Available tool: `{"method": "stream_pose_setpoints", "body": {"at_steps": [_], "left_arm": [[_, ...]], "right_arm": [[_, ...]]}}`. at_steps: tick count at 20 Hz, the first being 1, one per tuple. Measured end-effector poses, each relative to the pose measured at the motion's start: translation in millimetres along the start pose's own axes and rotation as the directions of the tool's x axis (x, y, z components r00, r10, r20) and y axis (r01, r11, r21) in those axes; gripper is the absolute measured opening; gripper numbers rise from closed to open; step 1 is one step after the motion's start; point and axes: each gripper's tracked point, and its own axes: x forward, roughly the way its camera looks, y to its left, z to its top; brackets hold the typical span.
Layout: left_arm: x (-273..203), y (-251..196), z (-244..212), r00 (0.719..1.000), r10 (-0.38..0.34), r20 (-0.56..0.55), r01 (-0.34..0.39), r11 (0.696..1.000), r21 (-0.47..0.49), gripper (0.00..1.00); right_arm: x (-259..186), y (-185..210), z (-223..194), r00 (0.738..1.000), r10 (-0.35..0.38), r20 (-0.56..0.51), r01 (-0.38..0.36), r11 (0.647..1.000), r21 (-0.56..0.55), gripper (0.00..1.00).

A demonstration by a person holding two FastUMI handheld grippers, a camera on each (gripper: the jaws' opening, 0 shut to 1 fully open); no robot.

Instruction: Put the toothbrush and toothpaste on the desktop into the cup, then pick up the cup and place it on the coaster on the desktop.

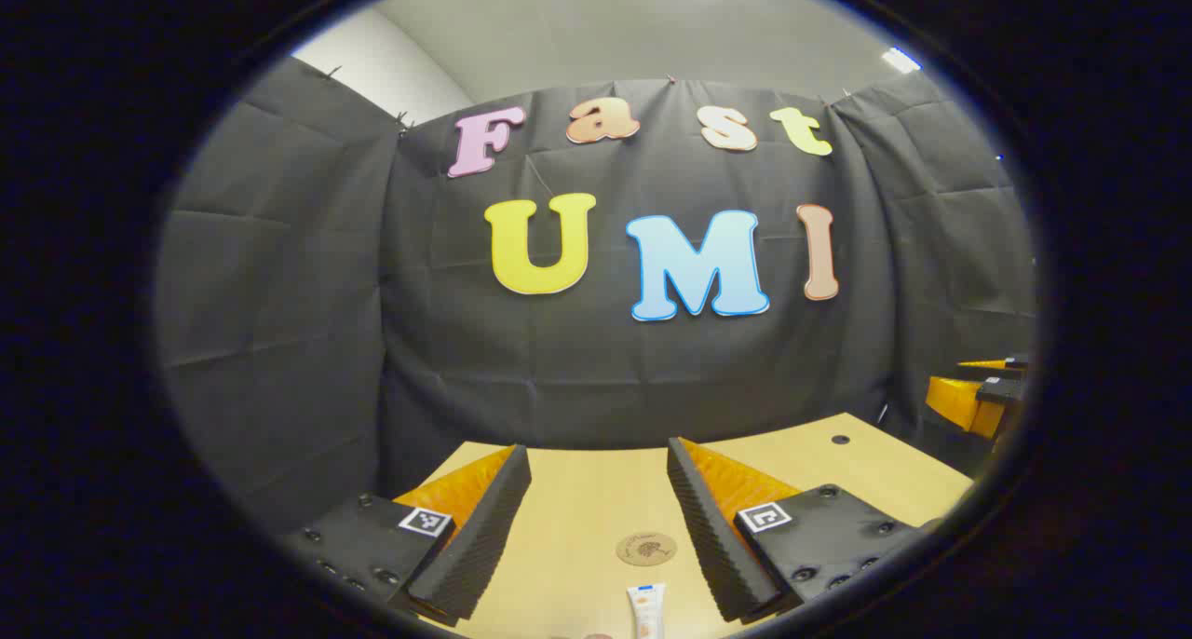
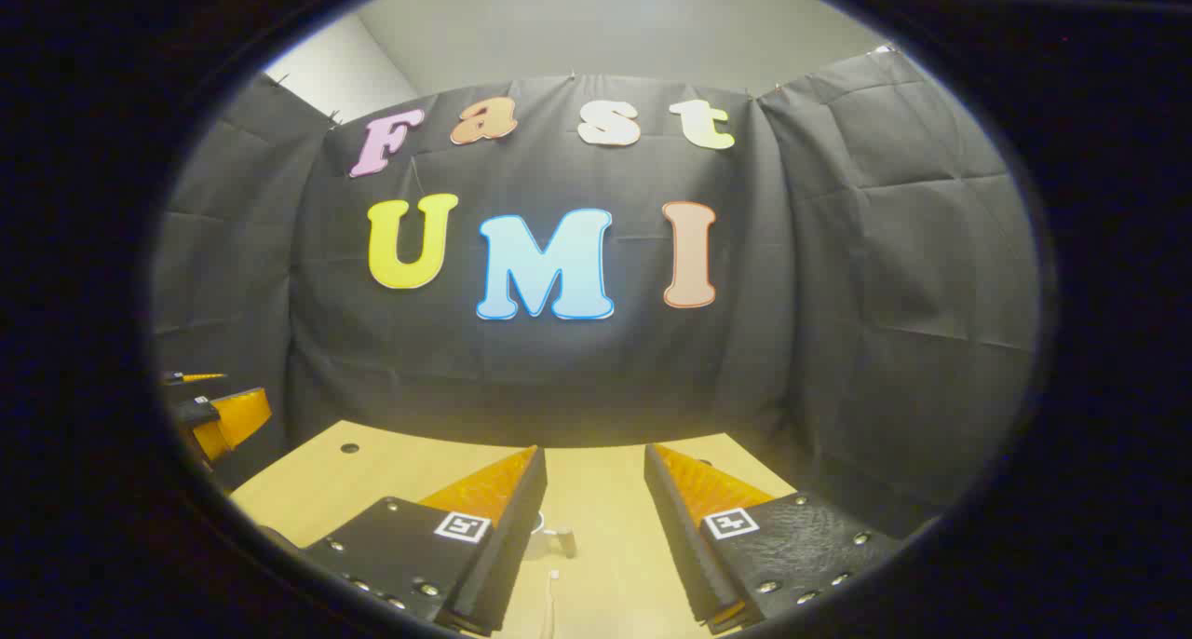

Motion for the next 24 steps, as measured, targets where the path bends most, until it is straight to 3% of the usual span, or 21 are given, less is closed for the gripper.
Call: {"method": "stream_pose_setpoints", "body": {"at_steps": [24], "left_arm": [[3.9, -25.2, -3.8, 1.0, 0.007, -0.007, -0.007, 1.0, 0.001, 0.96]], "right_arm": [[5.0, 3.8, -2.9, 0.999, 0.045, -0.016, -0.046, 0.999, -0.007, 0.68]]}}
